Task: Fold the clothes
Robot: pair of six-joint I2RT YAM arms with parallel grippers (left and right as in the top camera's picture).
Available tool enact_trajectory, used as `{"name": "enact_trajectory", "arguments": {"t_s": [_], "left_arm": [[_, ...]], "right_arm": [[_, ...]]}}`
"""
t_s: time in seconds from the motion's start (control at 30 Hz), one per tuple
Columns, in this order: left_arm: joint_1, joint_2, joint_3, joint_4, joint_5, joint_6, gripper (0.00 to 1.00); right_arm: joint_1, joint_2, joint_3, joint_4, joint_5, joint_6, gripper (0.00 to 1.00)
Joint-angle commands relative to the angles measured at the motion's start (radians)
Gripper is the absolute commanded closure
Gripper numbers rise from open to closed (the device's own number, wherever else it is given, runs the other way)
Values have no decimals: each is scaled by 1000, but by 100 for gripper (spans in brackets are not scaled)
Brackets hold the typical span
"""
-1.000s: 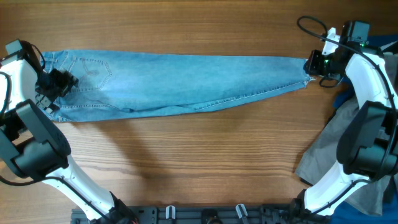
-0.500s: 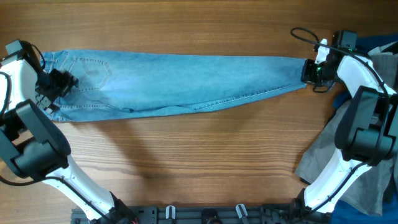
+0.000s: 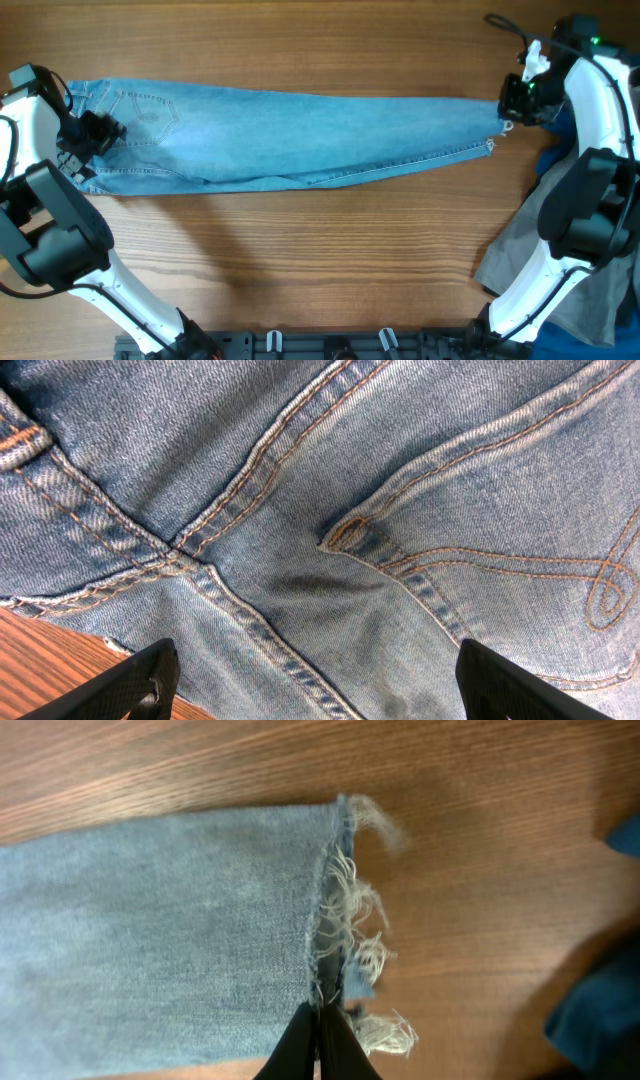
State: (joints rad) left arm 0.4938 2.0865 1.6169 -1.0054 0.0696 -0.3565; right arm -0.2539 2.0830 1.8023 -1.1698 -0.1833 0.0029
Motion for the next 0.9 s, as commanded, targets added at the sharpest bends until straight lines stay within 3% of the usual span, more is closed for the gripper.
{"name": "enact_trajectory", "arguments": {"t_s": [0.0,0.07,0.2,0.23,0.3,0.33,0.4,0.6,0.87], "left_arm": [[7,-18,-8,-4,8,10,11],[7,-18,-8,-3,8,10,11],[7,-18,-8,0,8,10,11],[7,-18,-8,-2,8,10,11],[7,-18,-8,-5,8,10,11],[7,-18,-8,-5,8,10,11],[7,-18,-8,-5,8,10,11],[7,-18,-8,-5,8,10,11],[7,-18,-8,-11,8,10,11]], "right_arm": [[-3,-17,23,-97,2,0,96],[-3,-12,5,-132,4,-3,96],[-3,-12,-71,-16,11,-1,96],[-3,-12,-87,7,11,1,88],[-3,-12,-117,35,11,9,47],[-3,-12,-127,42,11,9,35],[-3,-12,-135,43,11,9,29],[-2,-12,-135,21,-71,29,31],[14,-12,-153,14,-96,31,41]]}}
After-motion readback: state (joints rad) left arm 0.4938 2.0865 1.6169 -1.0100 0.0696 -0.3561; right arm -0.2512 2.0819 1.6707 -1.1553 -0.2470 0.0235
